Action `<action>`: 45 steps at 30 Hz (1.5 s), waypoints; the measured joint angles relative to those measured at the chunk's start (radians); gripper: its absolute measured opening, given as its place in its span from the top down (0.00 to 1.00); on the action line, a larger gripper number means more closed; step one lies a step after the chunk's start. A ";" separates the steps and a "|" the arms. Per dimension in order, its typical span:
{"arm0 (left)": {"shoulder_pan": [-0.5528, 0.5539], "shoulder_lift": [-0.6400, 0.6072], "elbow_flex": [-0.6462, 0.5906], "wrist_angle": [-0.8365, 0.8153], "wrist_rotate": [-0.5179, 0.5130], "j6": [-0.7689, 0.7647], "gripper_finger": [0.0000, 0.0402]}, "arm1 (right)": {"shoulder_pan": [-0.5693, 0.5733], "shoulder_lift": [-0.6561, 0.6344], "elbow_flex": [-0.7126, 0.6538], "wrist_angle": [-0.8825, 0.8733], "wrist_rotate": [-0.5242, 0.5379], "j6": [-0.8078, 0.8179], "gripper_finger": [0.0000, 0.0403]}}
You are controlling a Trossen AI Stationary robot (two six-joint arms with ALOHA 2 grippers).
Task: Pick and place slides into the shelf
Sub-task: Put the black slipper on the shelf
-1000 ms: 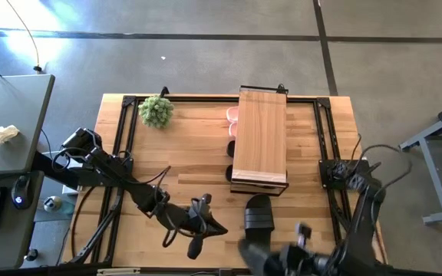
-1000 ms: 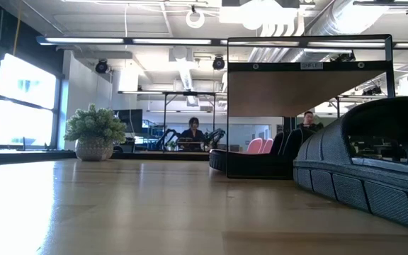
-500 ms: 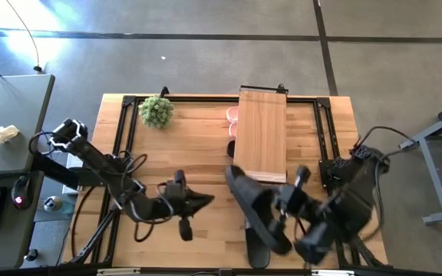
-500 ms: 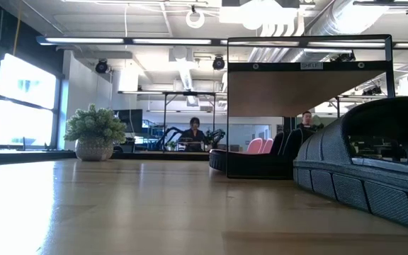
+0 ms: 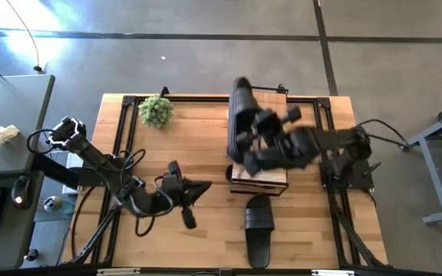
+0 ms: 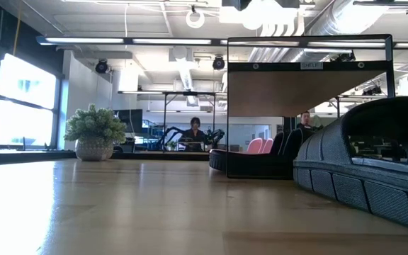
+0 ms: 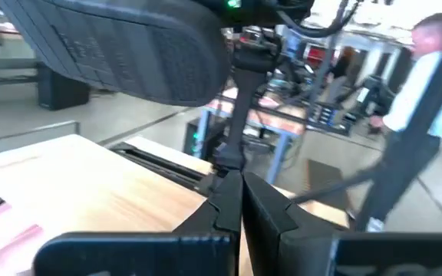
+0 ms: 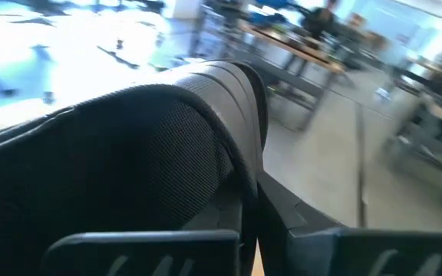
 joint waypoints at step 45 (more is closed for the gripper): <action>0.501 0.093 0.000 0.180 0.369 -0.371 0.40 | -0.286 0.067 0.000 0.002 -0.039 -0.049 1.00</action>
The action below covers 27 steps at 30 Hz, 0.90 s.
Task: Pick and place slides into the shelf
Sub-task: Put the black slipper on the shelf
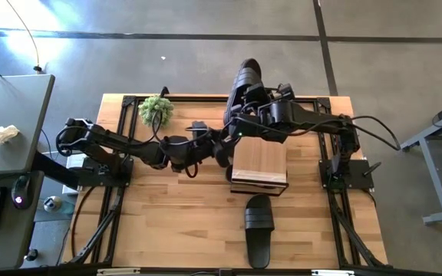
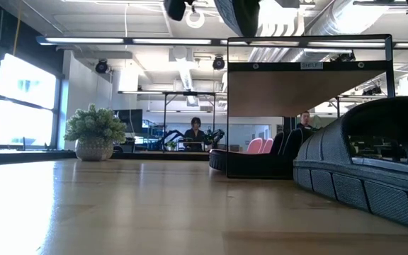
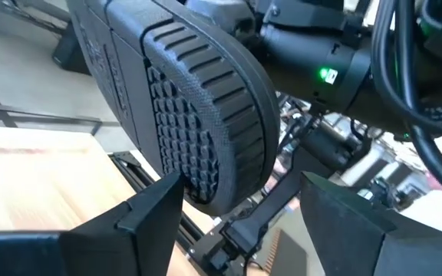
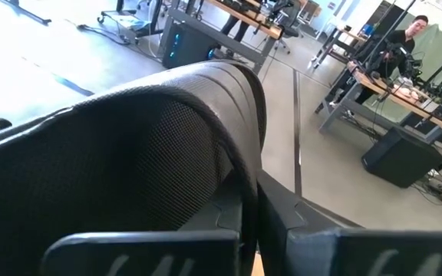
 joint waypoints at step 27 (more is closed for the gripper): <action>0.044 0.000 0.000 -0.034 -0.189 -0.083 0.58 | 0.016 0.008 0.000 -0.007 0.006 -0.003 1.00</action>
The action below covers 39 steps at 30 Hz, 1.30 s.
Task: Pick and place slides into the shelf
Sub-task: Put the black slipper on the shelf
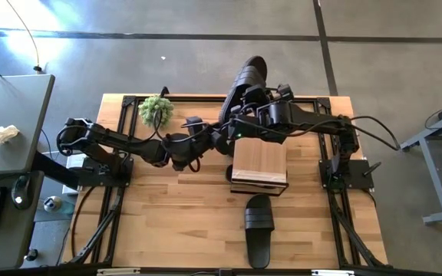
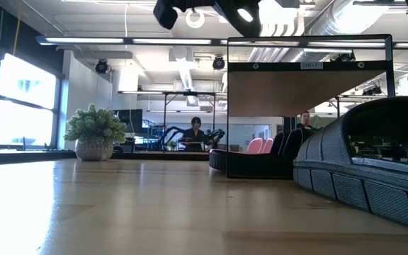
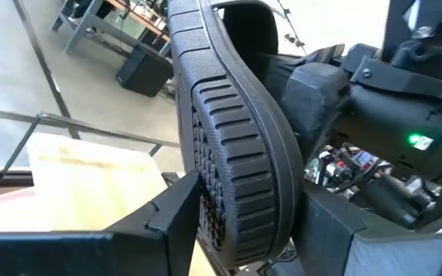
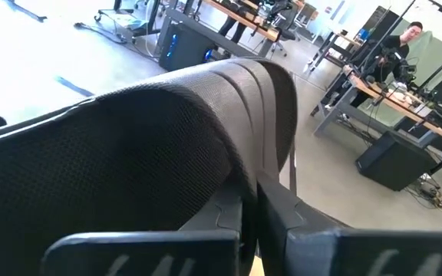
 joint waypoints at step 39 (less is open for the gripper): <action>0.078 -0.021 0.000 -0.244 0.091 -0.081 0.87 | 0.246 -0.160 0.000 0.011 -0.144 -0.599 0.60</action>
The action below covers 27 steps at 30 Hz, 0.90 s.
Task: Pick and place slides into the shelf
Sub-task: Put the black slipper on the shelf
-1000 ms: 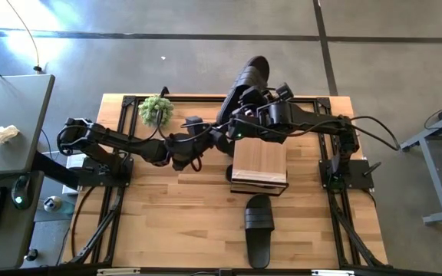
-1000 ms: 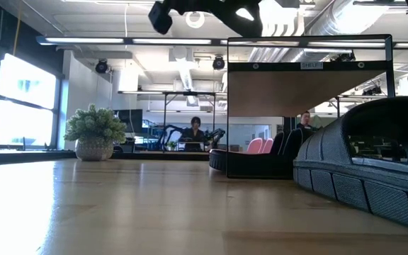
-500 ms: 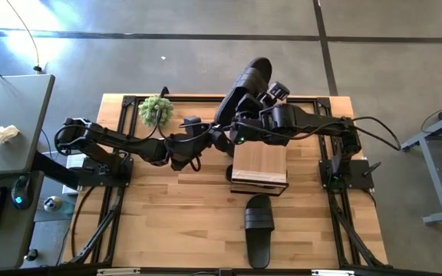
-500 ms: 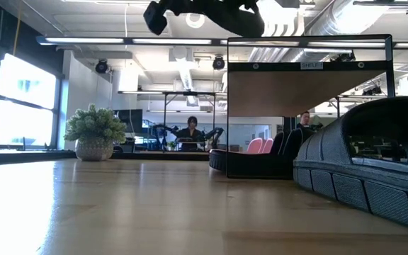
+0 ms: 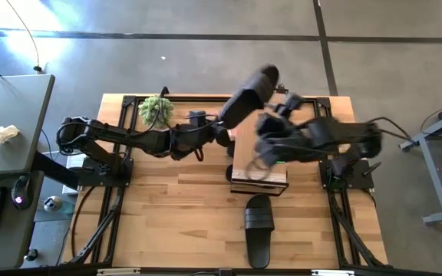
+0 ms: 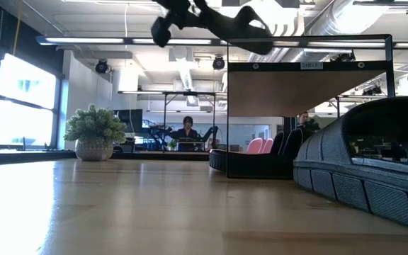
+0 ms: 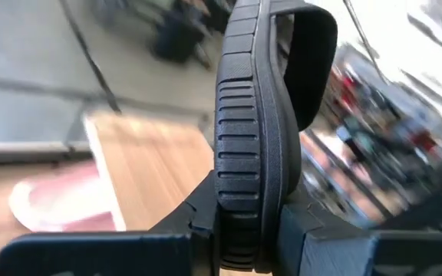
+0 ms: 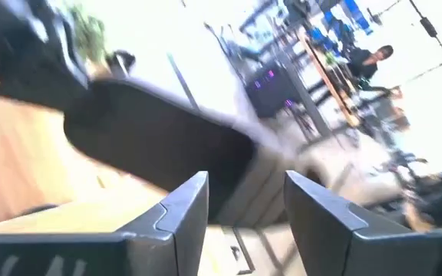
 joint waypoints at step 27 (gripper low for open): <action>0.508 0.037 0.000 -0.279 1.451 -0.238 0.87 | 0.204 -0.528 -0.189 -0.004 -0.452 0.452 0.67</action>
